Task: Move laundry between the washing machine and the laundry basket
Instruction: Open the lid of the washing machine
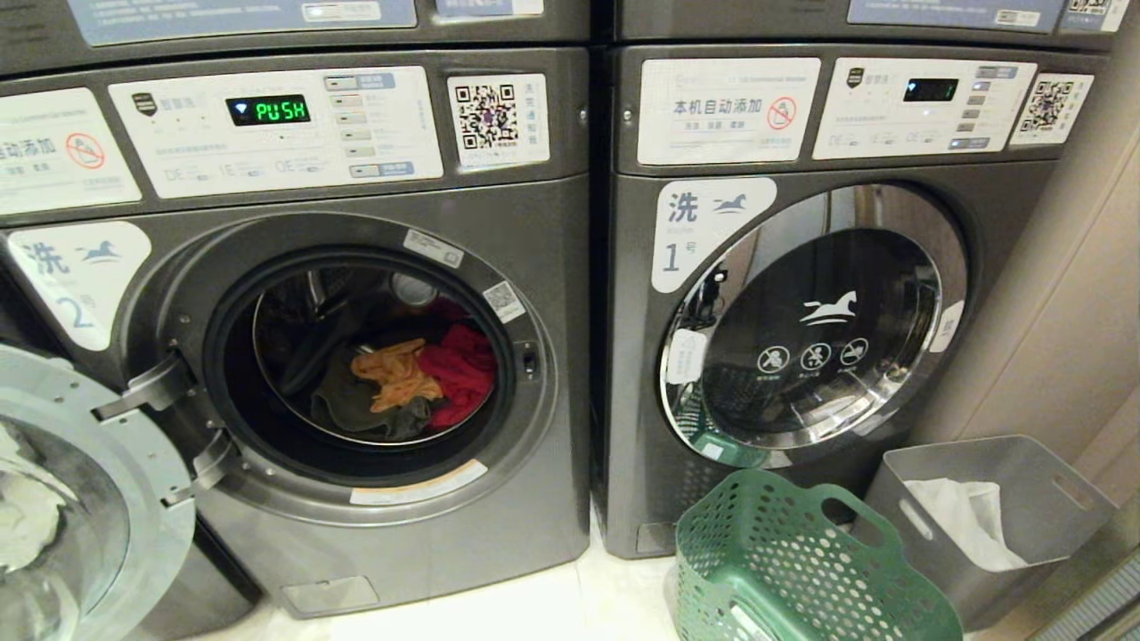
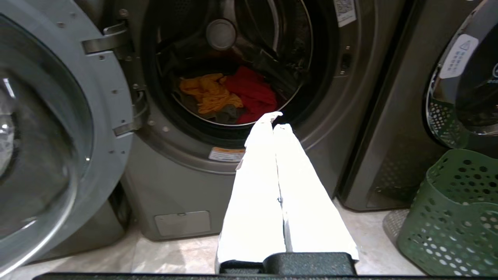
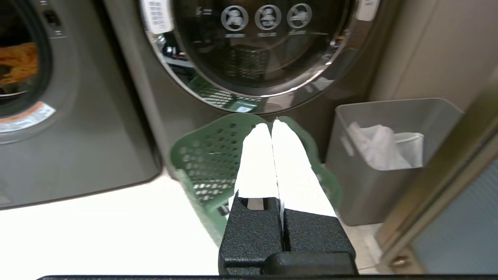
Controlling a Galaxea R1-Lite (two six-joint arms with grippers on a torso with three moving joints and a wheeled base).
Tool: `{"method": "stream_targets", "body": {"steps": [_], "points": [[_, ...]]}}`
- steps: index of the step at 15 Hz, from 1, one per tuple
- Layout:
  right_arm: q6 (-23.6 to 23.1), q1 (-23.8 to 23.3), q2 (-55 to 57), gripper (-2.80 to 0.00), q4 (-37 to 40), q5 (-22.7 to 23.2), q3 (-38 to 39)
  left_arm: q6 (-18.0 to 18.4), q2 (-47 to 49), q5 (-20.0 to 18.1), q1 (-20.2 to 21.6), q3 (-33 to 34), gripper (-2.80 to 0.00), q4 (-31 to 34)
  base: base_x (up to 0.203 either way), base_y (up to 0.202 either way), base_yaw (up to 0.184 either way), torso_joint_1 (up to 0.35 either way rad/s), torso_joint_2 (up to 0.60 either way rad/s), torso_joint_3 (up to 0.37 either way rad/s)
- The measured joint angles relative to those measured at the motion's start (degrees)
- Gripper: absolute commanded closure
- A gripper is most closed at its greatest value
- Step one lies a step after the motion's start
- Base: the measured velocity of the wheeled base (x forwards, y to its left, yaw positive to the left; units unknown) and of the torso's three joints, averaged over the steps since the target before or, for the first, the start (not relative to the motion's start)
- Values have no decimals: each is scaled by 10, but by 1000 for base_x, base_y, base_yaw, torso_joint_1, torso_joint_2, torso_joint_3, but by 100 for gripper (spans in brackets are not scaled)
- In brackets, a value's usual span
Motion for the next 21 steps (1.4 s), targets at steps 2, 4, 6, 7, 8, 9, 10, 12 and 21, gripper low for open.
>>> {"method": "stream_targets", "body": {"steps": [2,4,6,7,8,9,10,12,21], "points": [[0,0,0,0,0,0,0,0,0,0,0,0,0,-1,0,197,-2,1,2,3],[-1,0,0,0,0,0,0,0,0,0,0,0,0,0,0,161,1,0,0,2],[-1,0,0,0,0,0,0,-1,0,0,0,0,0,0,0,38,-4,3,1,1],[-1,0,0,0,0,0,0,-1,0,0,0,0,0,0,0,0,0,0,0,0],[-1,0,0,0,0,0,0,-1,0,0,0,0,0,0,0,0,0,0,0,0],[0,0,0,0,0,0,0,-1,0,0,0,0,0,0,0,0,0,0,0,0],[0,0,0,0,0,0,0,-2,0,0,0,0,0,0,0,0,0,0,0,0],[0,0,0,0,0,0,0,-2,0,0,0,0,0,0,0,0,0,0,0,0],[-2,0,0,0,0,0,0,-2,0,0,0,0,0,1,-1,-2,60,0,1,1]]}}
